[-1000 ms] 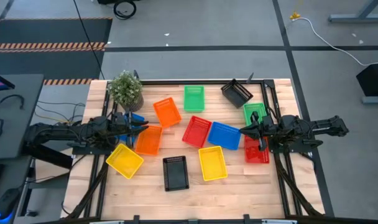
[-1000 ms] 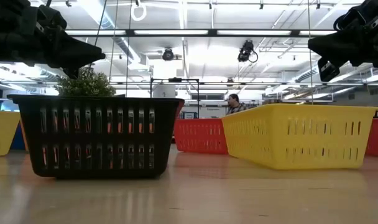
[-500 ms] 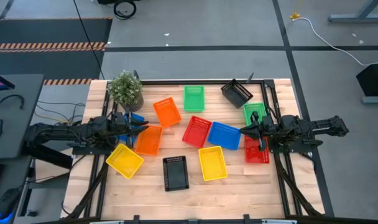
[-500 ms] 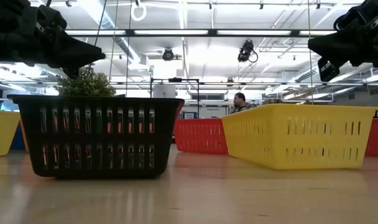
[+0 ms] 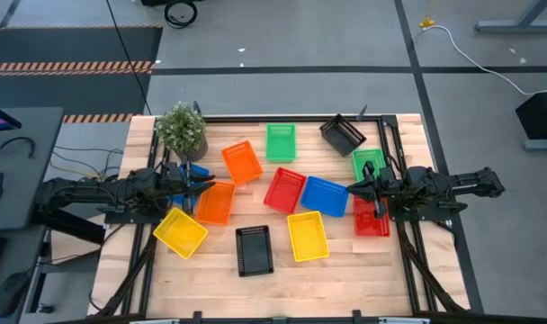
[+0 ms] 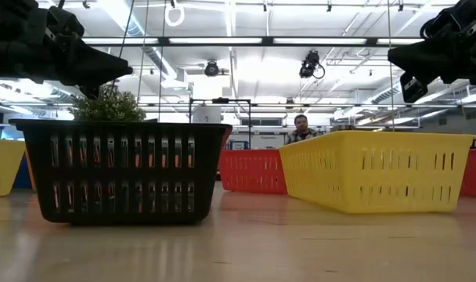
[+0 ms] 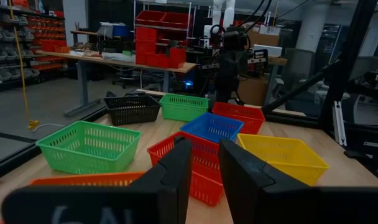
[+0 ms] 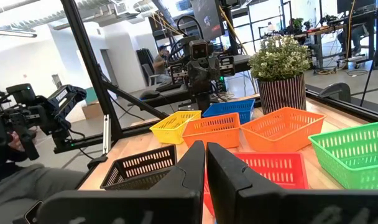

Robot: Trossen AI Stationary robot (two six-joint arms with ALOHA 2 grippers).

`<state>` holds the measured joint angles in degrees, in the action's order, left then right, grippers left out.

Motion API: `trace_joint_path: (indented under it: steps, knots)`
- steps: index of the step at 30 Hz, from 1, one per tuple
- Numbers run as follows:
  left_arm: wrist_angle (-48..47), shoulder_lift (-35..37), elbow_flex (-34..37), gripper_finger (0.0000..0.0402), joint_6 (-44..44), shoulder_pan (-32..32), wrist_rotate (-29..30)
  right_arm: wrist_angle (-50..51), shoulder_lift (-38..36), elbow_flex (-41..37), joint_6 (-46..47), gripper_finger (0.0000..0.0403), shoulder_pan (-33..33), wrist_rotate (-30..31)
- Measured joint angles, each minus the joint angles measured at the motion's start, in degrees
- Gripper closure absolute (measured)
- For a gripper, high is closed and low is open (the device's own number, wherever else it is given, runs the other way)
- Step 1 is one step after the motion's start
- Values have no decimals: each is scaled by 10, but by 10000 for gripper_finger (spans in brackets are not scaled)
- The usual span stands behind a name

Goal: Stack baskets by color

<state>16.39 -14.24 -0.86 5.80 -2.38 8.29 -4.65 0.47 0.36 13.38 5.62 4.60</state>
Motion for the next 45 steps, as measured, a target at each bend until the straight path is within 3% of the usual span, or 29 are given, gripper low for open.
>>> trace_joint_path:
  steps: [16, 21, 25, 27, 31, 36, 41, 45]
  knots:
    - [0, 0, 0, 313, 0, 0, 0, -9, 0, 0, -21, 381, -1, 18]
    - [0, 0, 0, 311, 0, 0, 0, -83, 0, 0, 105, 381, -1, 36]
    - [1, 0, 0, 315, 0, 0, 0, -153, 8, 0, 107, 381, 0, 99]
    - [1, 0, 0, 317, 0, 0, 0, -196, 26, 0, 110, 381, 5, 101]
    - [2, 0, 0, 318, 13, 0, 0, -307, 102, 0, 119, 381, 27, 78]
    - [3, 0, 0, 313, 44, 0, 0, -461, 258, 0, 75, 381, 73, 89]
    - [3, 0, -1, 311, 38, 0, 0, -495, 433, 21, 71, 381, 97, 161]
    - [4, 0, -1, 316, 40, 0, 0, -494, 546, 73, 55, 381, 78, 239]
